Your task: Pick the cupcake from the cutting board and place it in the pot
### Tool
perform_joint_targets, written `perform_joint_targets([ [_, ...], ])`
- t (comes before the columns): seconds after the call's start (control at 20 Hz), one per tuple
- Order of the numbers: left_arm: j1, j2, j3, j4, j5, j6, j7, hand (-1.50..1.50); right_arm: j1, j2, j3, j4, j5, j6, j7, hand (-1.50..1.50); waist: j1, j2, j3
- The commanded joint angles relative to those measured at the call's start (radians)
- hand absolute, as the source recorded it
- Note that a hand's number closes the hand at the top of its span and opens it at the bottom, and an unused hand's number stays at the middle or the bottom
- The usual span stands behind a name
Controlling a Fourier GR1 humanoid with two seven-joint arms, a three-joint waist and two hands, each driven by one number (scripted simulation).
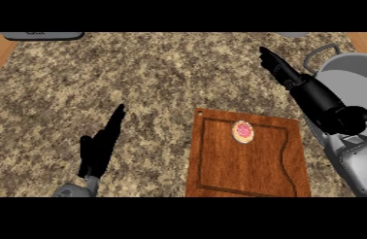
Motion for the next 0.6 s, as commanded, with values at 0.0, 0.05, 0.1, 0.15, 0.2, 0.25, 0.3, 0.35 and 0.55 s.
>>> perform_joint_targets([
  [0.0, -0.029, 0.022, 0.04, -0.026, -0.018, 0.021, 0.03, 0.0, 0.037, 0.058, -0.03, 0.067, 0.045, -0.061, -0.037, 1.5, 0.008, -0.037, -0.011],
  [0.05, -0.046, 0.056, 0.091, -0.071, 0.022, 0.014, 0.042, 0.0, 0.011, 0.021, -0.115, 0.084, 0.015, -0.088, -0.042, 1.5, 0.011, -0.037, -0.01],
  [0.1, -0.049, 0.065, 0.128, -0.092, 0.027, 0.046, 0.025, 0.0, 0.068, 0.026, -0.148, 0.107, 0.021, -0.135, -0.089, 1.5, 0.009, -0.038, -0.009],
  [0.15, -0.066, 0.072, 0.165, -0.089, 0.029, 0.066, 0.001, 0.0, 0.064, 0.012, -0.225, 0.135, -0.014, -0.154, -0.114, 1.5, 0.004, -0.036, -0.008],
  [0.2, -0.117, 0.105, 0.214, -0.146, 0.036, 0.086, 0.021, 0.0, 0.081, 0.028, -0.254, 0.157, 0.005, -0.217, -0.131, 1.5, 0.007, -0.041, -0.005],
  [0.25, -0.12, 0.129, 0.247, -0.148, 0.028, 0.109, 0.013, 0.0, 0.088, 0.008, -0.321, 0.17, -0.023, -0.235, -0.142, 1.5, 0.0, -0.043, -0.004],
  [0.3, -0.094, 0.079, 0.172, -0.119, 0.028, 0.075, 0.014, 0.0, 0.063, -0.276, -0.098, 0.144, 0.347, -0.123, -0.104, 1.5, 0.009, -0.045, -0.035],
  [0.35, -0.102, 0.097, 0.22, -0.141, 0.053, 0.083, 0.024, 0.0, 0.154, -0.155, -0.167, 0.234, 0.345, -0.306, -0.135, 1.5, 0.004, -0.034, -0.011],
  [0.55, -0.153, 0.097, 0.236, -0.156, 0.051, 0.099, 0.078, 0.0, 0.247, 0.084, -0.278, 0.275, 0.209, -0.44, -0.443, -1.5, -0.005, -0.035, -0.008],
])
